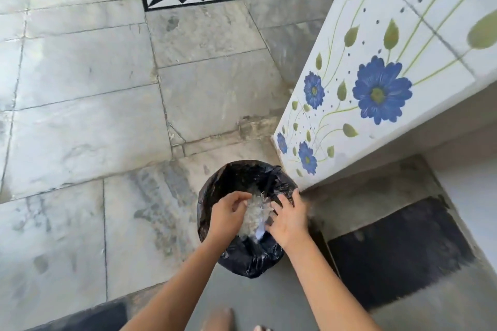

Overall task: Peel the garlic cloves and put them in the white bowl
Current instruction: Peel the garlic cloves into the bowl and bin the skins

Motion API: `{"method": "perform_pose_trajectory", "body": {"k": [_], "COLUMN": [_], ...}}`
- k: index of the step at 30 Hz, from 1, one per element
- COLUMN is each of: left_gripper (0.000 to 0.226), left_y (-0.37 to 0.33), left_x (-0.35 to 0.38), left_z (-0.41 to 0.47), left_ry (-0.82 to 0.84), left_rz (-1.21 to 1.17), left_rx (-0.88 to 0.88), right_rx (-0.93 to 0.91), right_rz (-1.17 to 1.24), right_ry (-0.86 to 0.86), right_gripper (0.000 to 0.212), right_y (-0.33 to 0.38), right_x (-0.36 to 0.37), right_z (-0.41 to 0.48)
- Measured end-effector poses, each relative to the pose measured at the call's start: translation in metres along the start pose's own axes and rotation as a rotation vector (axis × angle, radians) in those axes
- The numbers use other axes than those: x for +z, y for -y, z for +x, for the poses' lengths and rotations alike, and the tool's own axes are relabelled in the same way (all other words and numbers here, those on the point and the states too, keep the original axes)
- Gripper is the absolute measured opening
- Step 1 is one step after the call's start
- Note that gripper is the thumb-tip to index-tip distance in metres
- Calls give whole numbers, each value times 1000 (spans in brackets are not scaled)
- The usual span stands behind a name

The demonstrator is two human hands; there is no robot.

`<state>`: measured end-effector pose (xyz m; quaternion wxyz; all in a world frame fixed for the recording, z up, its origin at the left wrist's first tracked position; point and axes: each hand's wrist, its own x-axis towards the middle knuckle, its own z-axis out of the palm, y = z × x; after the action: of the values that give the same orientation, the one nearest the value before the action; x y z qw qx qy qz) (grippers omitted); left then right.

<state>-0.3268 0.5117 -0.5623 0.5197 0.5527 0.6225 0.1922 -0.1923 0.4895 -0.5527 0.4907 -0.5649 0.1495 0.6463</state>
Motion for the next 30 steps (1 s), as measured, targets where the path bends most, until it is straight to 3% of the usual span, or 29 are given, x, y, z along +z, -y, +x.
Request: {"method": "perform_pose_trajectory", "body": {"k": [3, 6, 8, 10, 11, 13, 14, 16, 17, 19, 20, 23, 26, 30], "left_gripper": [23, 30, 39, 48, 52, 48, 45, 41, 41, 47, 51, 45, 41, 45], "left_y": [3, -12, -20, -2, 11, 27, 25, 7, -7, -10, 3, 28, 1, -64], "left_x": [6, 19, 34, 50, 51, 42, 37, 36, 37, 50, 55, 42, 19, -16], "left_z": [-1, -16, -28, -28, -19, 2, 9, 12, 6, -8, -8, 0, -12, -43], "left_ry": [-38, -18, 140, 297, 314, 195, 110, -3, 40, 214, 250, 193, 129, 98], "left_rz": [-11, -144, -197, -43, 93, 315, 299, 24, -107, -102, -19, 241, 160, 315], "left_rx": [20, 151, 275, 318, 249, -135, -233, -30, 121, 289, 256, -127, 13, 150], "right_rx": [16, 58, 85, 52, 50, 51, 34, 11, 16, 30, 42, 13, -35, -146], "right_rz": [5, 24, 46, 17, 4, 0, -8, -39, -35, -51, -72, -134, -261, -417], "right_ry": [-30, -23, 21, 36, 46, 60, 56, 33, 40, 70, 96, 144, 82, 63], "right_gripper": [78, 82, 85, 87, 89, 89, 87, 84, 83, 80, 79, 72, 62, 53], "right_y": [-3, -5, -5, -3, -2, -2, -2, -2, -2, -3, -4, 1, 14, 33], "right_x": [-7, -11, -6, -3, -3, -6, -9, -13, -9, -2, 0, -1, -3, 18], "right_z": [5, 7, 2, -2, -6, -9, -8, -6, -6, -7, -8, -26, -52, -105]}}
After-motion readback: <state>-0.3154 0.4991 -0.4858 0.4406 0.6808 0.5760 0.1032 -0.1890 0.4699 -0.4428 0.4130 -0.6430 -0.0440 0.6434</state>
